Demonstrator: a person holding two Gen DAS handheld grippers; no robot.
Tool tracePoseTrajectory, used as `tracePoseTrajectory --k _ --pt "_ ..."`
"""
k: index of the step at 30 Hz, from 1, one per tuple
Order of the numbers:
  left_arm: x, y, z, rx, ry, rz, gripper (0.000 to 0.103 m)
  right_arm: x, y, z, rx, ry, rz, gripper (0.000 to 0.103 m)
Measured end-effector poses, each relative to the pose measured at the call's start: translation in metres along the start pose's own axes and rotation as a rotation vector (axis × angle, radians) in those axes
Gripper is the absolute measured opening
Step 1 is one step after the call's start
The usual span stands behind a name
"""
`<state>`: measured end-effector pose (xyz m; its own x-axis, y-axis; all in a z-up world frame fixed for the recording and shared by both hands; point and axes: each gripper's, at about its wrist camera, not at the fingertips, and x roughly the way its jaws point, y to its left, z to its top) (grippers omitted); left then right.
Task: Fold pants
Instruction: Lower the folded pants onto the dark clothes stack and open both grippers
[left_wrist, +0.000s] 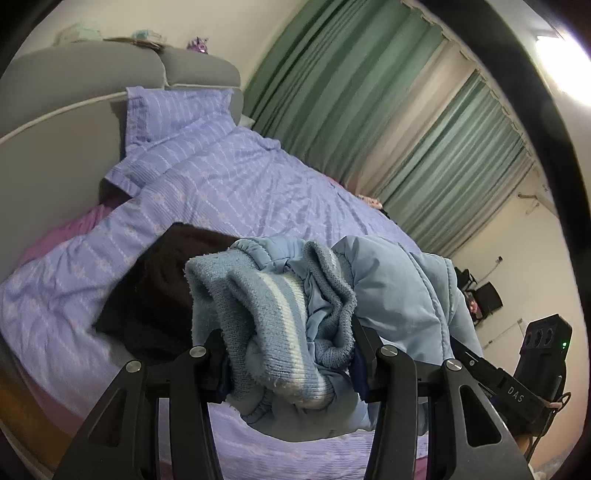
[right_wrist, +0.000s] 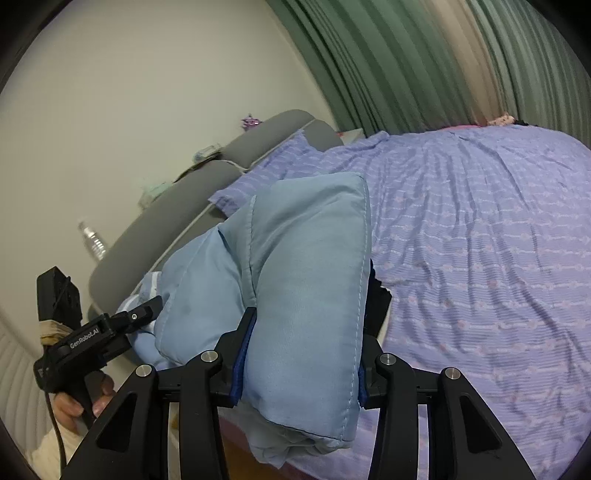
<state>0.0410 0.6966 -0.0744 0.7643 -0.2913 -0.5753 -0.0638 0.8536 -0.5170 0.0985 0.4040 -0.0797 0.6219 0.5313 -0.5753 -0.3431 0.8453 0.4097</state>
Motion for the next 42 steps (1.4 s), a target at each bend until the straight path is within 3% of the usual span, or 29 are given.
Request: tracePoseTrajectory --k 6,12,20,23,27,35,42 --pt "0.050 0.046 0.060 0.080 0.049 -0.022 0.048 0.073 0.020 0.025 0.002 -0.022 -0.056 0.043" --pt "0.110 0.085 0.095 0.085 0.138 -0.026 0.048 0.136 0.020 0.044 0.017 0.030 -0.124 0.043" --pt "0.159 0.111 0.093 0.139 0.218 0.006 0.049 0.192 0.001 0.039 0.034 0.140 -0.215 0.047" --pt "0.166 0.114 0.090 0.194 0.248 0.037 0.052 0.201 0.002 0.032 -0.002 0.179 -0.271 0.058" --pt "0.168 0.120 0.085 0.212 0.291 0.086 0.062 0.198 0.005 0.030 -0.064 0.169 -0.367 0.071" --pt "0.167 0.144 0.090 0.146 0.309 0.221 0.081 0.212 0.010 0.033 -0.043 0.201 -0.332 0.074" --pt "0.178 0.164 0.082 0.098 0.334 0.236 0.094 0.227 0.001 0.025 0.000 0.232 -0.312 0.084"
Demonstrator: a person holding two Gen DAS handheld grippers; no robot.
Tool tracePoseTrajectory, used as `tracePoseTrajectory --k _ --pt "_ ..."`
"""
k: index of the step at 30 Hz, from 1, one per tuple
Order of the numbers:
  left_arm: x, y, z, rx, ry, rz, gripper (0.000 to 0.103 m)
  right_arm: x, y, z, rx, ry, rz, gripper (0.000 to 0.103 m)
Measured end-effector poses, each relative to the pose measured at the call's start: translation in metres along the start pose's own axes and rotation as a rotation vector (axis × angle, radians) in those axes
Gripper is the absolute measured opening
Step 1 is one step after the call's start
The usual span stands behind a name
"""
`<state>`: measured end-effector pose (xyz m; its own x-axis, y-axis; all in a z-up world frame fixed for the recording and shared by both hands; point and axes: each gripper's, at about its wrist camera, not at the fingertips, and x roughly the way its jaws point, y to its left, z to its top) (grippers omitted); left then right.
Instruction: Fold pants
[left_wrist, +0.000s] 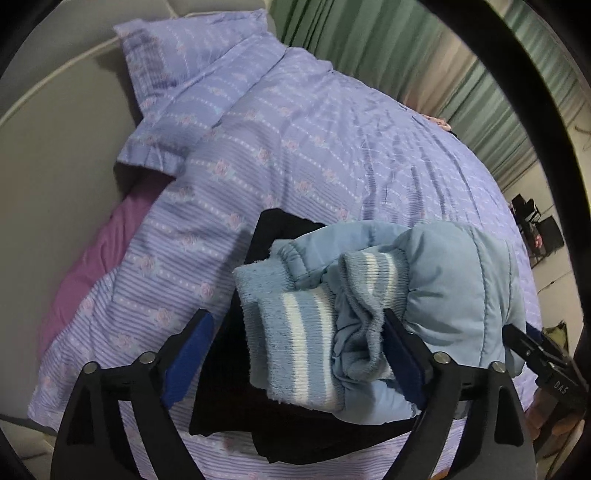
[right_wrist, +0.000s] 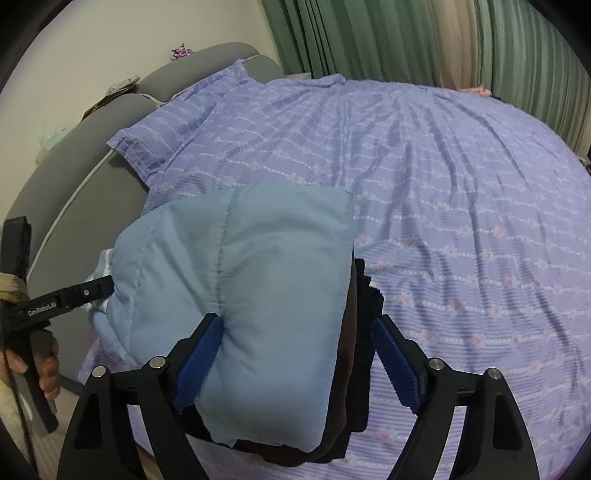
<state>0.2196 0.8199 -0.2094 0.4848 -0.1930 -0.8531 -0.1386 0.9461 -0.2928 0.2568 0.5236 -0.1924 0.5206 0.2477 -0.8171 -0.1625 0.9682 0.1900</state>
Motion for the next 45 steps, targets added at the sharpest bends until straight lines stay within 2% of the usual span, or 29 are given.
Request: tracePoseTrajectory --k 7,11,15,19,24,27,31,36,45 --pt "-0.021 -0.008 -0.004 0.054 -0.056 0.061 0.097 -0.016 0.011 0.000 -0.041 -0.023 -0.028 0.085" --pt "-0.047 -0.010 -0.008 0.064 -0.123 0.104 0.096 -0.047 0.022 -0.006 -0.098 -0.092 -0.044 0.085" --pt "-0.075 -0.019 -0.016 0.096 -0.194 0.159 0.096 -0.075 0.029 -0.010 -0.096 -0.146 -0.044 0.085" --pt "-0.115 -0.041 -0.030 0.122 -0.285 0.165 0.096 -0.114 0.028 -0.018 -0.095 -0.218 -0.063 0.086" --pt "-0.167 -0.094 -0.061 0.219 -0.403 0.185 0.103 -0.177 0.007 -0.038 -0.065 -0.310 -0.095 0.098" --pt "-0.190 -0.130 -0.086 0.209 -0.435 0.191 0.103 -0.211 -0.011 -0.053 -0.037 -0.337 -0.130 0.099" --pt "-0.212 -0.178 -0.123 0.187 -0.447 0.123 0.103 -0.259 -0.044 -0.075 -0.002 -0.359 -0.163 0.099" --pt "-0.229 -0.251 -0.171 0.181 -0.470 0.108 0.103 -0.312 -0.090 -0.104 0.008 -0.372 -0.180 0.099" --pt "-0.241 -0.369 -0.247 0.283 -0.485 0.076 0.103 -0.395 -0.163 -0.158 -0.018 -0.430 -0.205 0.099"
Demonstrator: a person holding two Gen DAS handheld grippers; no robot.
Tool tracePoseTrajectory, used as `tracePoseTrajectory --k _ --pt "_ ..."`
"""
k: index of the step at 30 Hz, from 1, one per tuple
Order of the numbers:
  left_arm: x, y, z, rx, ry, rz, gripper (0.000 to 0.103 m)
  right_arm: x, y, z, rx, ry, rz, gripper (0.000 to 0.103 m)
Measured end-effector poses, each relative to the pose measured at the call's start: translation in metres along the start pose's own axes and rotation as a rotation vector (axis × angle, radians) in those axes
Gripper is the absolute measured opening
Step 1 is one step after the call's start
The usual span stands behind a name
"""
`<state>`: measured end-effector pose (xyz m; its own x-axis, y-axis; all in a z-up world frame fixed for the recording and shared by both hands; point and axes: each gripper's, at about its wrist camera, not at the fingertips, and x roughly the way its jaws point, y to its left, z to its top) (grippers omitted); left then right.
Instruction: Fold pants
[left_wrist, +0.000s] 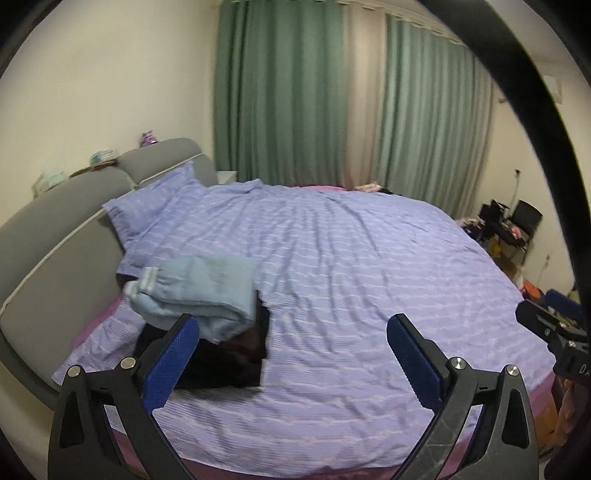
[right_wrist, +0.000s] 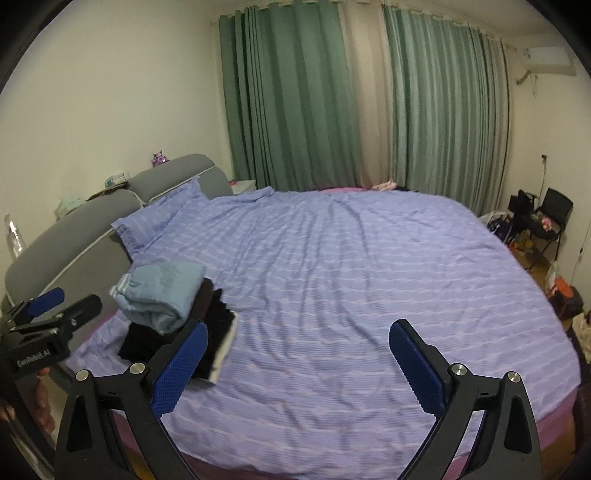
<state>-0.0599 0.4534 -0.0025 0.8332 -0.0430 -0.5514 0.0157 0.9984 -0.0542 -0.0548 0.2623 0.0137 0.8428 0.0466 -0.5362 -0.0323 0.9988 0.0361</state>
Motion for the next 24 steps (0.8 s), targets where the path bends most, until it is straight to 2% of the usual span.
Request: tracePoseTrajectory --k 7,13,24 --pt "-0.027 -0.066 -0.020 -0.018 0.006 -0.040 0.103 -0.048 -0.051 -0.017 -0.015 -0.011 -0.020 0.099" --pt "-0.049 -0.108 -0.029 0.042 0.005 -0.056 0.103 -0.076 -0.076 -0.029 -0.004 -0.011 -0.030 0.099" --pt "-0.065 -0.118 -0.031 0.070 0.024 -0.104 0.103 -0.099 -0.082 -0.040 0.042 -0.019 -0.047 0.099"
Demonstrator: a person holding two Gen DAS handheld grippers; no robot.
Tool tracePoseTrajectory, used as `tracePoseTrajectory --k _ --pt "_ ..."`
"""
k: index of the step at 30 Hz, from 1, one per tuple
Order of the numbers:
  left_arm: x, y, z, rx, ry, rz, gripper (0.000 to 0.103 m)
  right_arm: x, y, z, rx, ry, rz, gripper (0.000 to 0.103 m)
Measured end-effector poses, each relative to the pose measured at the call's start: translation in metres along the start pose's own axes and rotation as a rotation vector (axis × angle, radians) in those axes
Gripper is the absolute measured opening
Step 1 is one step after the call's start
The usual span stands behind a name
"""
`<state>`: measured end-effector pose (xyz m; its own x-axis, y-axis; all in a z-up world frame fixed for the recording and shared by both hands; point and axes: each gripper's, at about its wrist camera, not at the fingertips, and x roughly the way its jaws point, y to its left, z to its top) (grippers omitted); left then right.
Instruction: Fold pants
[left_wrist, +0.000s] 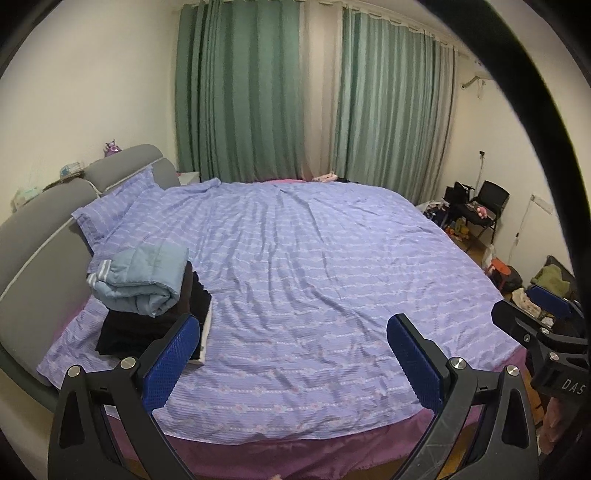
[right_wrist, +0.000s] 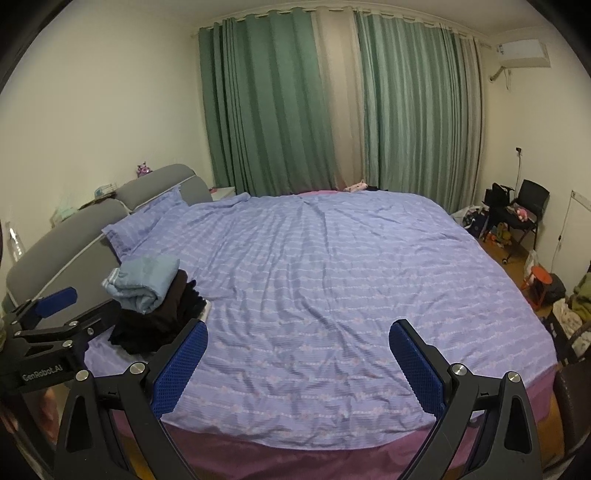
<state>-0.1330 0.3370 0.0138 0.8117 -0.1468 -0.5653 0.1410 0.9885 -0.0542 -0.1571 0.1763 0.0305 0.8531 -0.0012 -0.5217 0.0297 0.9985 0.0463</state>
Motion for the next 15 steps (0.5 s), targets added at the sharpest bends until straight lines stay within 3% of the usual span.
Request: tracePoseTrajectory --k 15 --pt "-0.0043 -0.0027 0.0019 0.063 -0.013 -0.027 0.103 -0.0069 -0.0004 -0.0042 0.021 -0.006 -0.037 0.099"
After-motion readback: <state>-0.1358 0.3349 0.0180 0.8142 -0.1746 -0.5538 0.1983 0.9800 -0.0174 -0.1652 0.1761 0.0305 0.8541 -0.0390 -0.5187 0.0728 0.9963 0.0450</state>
